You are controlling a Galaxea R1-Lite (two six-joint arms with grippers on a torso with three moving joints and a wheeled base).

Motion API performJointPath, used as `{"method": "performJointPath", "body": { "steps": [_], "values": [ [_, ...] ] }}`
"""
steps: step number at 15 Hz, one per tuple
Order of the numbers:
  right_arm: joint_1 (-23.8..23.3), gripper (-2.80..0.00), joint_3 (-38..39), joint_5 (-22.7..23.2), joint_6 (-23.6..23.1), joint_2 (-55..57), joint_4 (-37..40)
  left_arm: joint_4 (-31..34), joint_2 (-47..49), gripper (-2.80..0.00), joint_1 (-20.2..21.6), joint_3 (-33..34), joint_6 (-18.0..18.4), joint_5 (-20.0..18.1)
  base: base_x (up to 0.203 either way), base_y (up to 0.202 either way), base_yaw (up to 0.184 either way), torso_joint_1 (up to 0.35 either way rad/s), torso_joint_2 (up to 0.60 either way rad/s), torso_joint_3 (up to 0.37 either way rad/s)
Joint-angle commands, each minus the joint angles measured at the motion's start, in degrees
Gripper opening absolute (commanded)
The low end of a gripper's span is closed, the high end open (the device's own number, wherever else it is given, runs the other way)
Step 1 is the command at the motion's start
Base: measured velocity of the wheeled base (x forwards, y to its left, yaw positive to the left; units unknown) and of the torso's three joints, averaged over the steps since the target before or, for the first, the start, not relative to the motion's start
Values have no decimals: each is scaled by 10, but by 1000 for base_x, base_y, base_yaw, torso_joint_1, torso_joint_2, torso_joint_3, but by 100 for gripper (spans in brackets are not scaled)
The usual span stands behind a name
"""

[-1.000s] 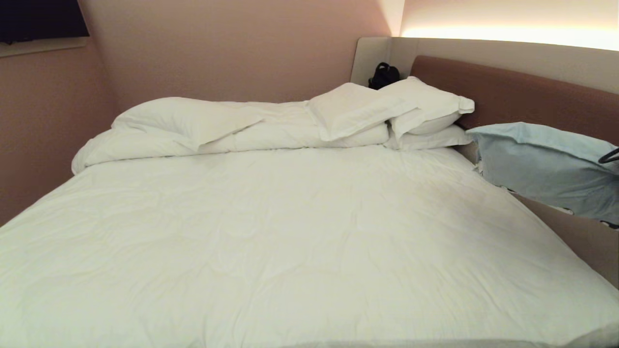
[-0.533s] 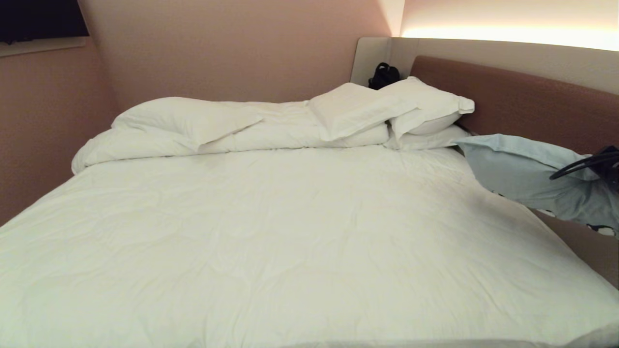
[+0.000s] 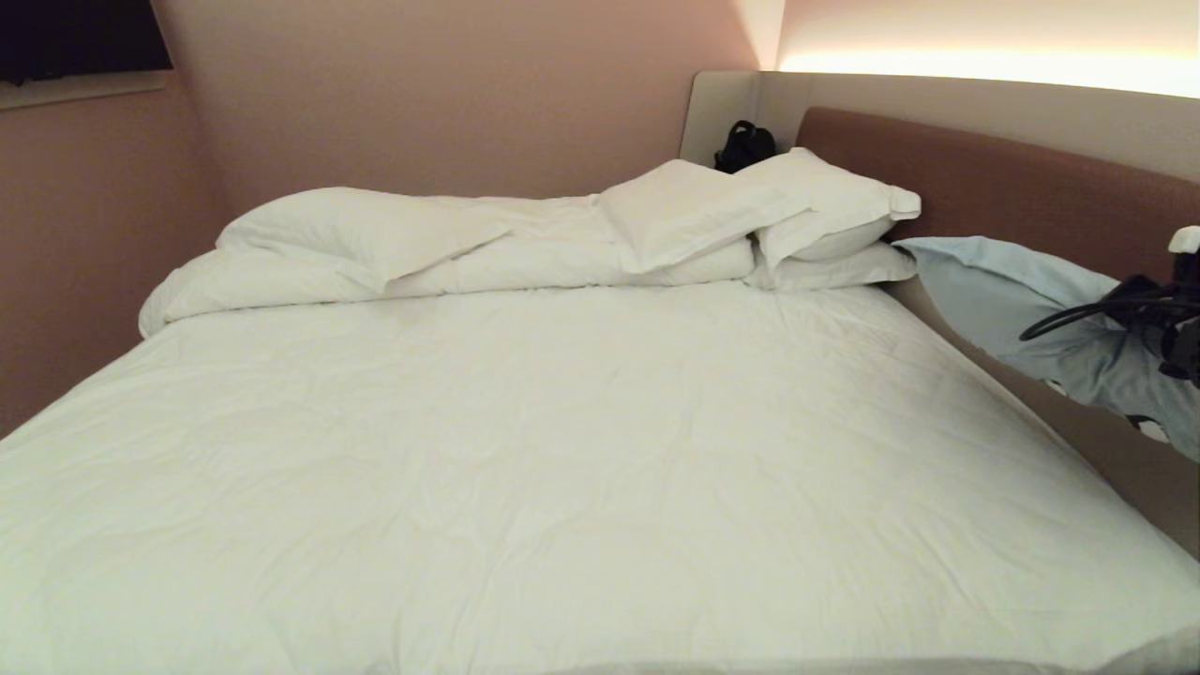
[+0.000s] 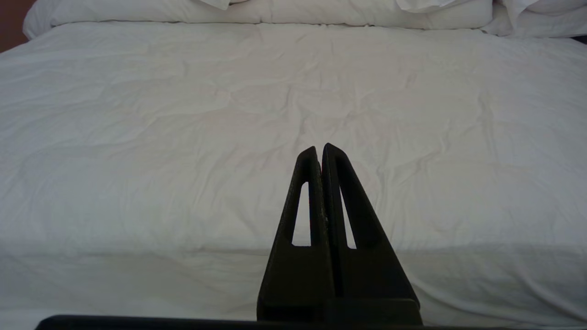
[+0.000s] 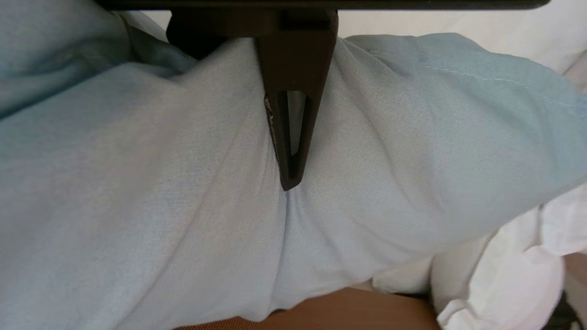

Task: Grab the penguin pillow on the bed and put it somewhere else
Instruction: Place the pillow at the bedside

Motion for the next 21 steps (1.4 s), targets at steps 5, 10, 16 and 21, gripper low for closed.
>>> {"method": "performJointPath", "body": {
  "steps": [5,10,16,21],
  "values": [
    [20,-280,-91,-96,-14,127,2,0,0,-280,0,0,0,0,0,0,0,0,0,0],
    [36,-280,-125,-106,-21,176,12,0,0,-280,0,0,0,0,0,0,0,0,0,0],
    [50,-280,-129,-106,-30,186,13,0,0,-280,0,0,0,0,0,0,0,0,0,0],
    [56,0,-112,-109,-36,182,14,0,0,-280,0,0,0,0,0,0,0,0,0,0]
  ]
}}
